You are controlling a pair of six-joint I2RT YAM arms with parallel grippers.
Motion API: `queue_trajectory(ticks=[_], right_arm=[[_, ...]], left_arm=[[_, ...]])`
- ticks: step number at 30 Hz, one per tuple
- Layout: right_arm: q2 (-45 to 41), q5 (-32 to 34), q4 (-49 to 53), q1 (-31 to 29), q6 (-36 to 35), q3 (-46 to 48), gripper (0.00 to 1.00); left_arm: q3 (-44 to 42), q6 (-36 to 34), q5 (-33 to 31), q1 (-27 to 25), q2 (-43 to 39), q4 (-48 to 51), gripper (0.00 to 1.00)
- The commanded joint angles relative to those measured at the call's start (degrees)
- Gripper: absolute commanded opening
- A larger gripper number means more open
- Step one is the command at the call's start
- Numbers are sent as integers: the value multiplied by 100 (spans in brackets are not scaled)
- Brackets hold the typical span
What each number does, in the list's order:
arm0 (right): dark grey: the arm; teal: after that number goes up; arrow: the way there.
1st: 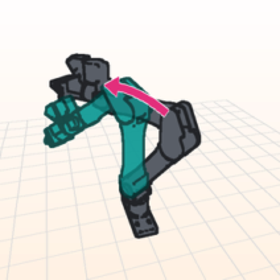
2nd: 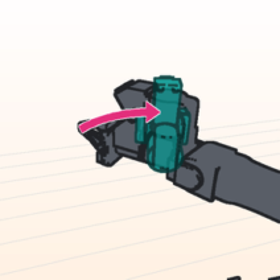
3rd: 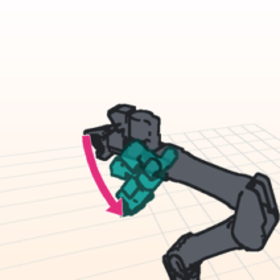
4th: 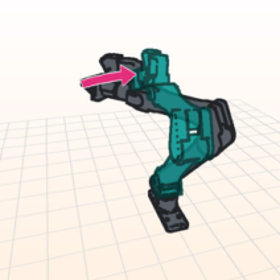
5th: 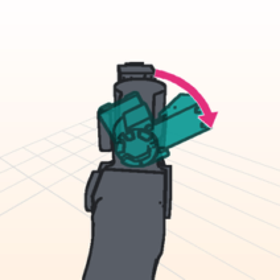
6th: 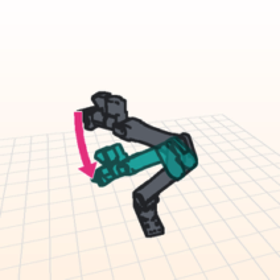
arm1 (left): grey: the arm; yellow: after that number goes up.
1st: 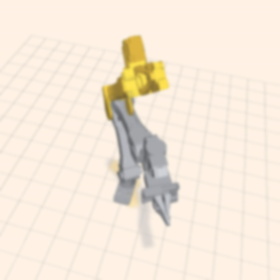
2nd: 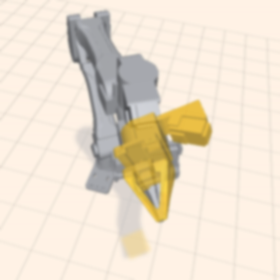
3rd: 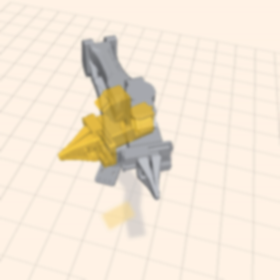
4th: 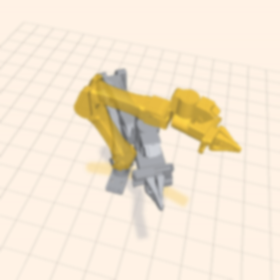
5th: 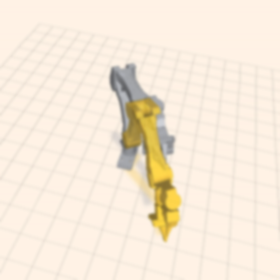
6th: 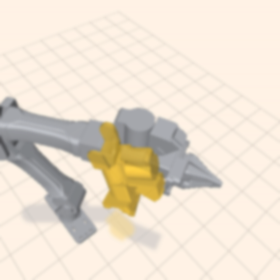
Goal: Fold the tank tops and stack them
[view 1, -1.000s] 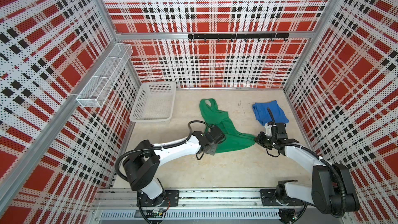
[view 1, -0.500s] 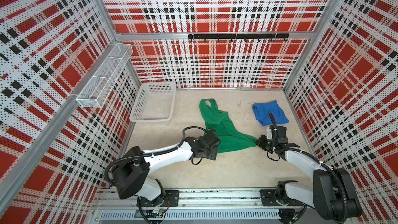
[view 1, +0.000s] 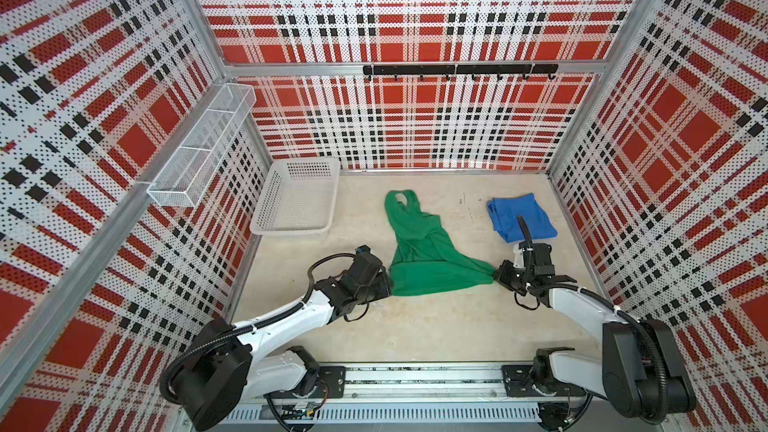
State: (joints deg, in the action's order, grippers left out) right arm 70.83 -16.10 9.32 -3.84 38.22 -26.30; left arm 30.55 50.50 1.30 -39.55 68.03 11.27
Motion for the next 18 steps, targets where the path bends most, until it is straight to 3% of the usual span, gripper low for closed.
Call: queue_trajectory(ticks=[1,9,11,14,18], right_arm=[[36,-25,-98,32,-81,-129,0],[1,28,25,32,-128,-172,1],[-31,-7,94,32,-154,-210,13],[-190,154,528,36,-362,-473,28],[-397,375,1065,183,-859,-876,32]], left_arm=[[-237,380,126,123,-68,-790,39],[-434,624,304,-129,560,-1597,39],[-462,680,374,-175,720,-1792,39],[-416,624,382,-189,827,-1764,25],[-286,414,258,-143,728,-1379,7]])
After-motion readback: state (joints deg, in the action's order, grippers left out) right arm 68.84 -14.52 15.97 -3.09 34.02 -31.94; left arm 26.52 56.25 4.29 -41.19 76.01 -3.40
